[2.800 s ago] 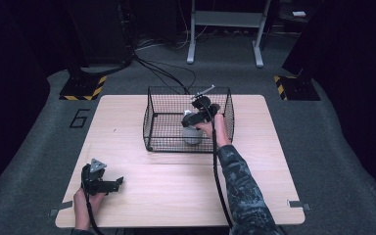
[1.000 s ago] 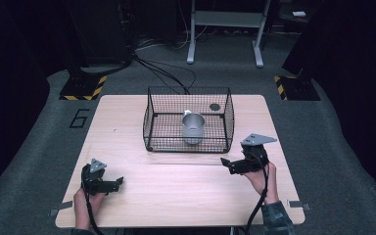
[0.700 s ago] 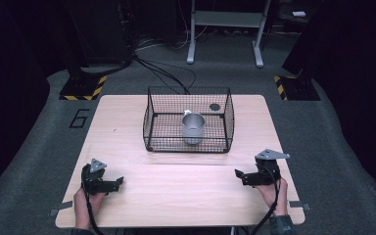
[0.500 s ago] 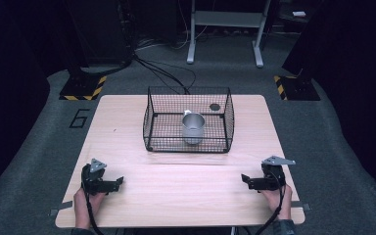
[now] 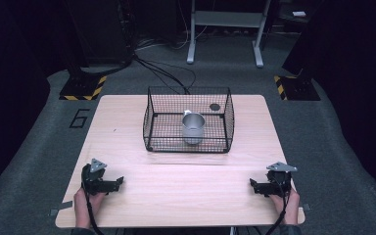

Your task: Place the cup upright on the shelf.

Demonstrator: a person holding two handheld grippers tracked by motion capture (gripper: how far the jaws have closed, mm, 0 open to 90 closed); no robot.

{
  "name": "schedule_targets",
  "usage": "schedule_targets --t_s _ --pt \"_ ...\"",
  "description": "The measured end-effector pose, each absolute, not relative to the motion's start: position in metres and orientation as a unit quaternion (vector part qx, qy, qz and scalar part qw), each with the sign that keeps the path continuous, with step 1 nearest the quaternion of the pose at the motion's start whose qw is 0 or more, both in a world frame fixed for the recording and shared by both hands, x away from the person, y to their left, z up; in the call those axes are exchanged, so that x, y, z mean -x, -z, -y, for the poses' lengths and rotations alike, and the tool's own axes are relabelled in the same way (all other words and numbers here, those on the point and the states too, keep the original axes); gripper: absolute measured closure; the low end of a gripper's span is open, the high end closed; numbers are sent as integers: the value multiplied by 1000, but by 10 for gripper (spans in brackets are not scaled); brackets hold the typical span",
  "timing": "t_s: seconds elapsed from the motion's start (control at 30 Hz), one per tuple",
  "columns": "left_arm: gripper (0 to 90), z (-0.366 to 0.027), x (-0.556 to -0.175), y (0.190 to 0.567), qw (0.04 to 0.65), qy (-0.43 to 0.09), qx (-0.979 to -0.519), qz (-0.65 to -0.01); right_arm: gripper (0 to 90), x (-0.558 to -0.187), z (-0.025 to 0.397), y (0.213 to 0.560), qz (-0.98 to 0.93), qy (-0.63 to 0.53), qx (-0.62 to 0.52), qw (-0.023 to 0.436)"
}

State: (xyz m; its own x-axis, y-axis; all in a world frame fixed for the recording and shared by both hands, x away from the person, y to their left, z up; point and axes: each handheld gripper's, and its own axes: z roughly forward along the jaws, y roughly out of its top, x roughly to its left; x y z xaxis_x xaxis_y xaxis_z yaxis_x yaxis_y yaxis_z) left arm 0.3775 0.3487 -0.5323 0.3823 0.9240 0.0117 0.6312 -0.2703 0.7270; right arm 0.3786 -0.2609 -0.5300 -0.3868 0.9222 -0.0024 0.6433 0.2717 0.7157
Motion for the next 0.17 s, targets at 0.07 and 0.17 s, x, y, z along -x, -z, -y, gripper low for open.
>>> schedule_targets --t_s 0.07,0.17 --pt "3 -349 -378 532 326 -225 -765 -508 0 -379 261 530 -768 -323 -510 216" --pt "3 -349 -377 532 326 -224 -765 -508 0 -378 261 530 -766 -323 -511 218"
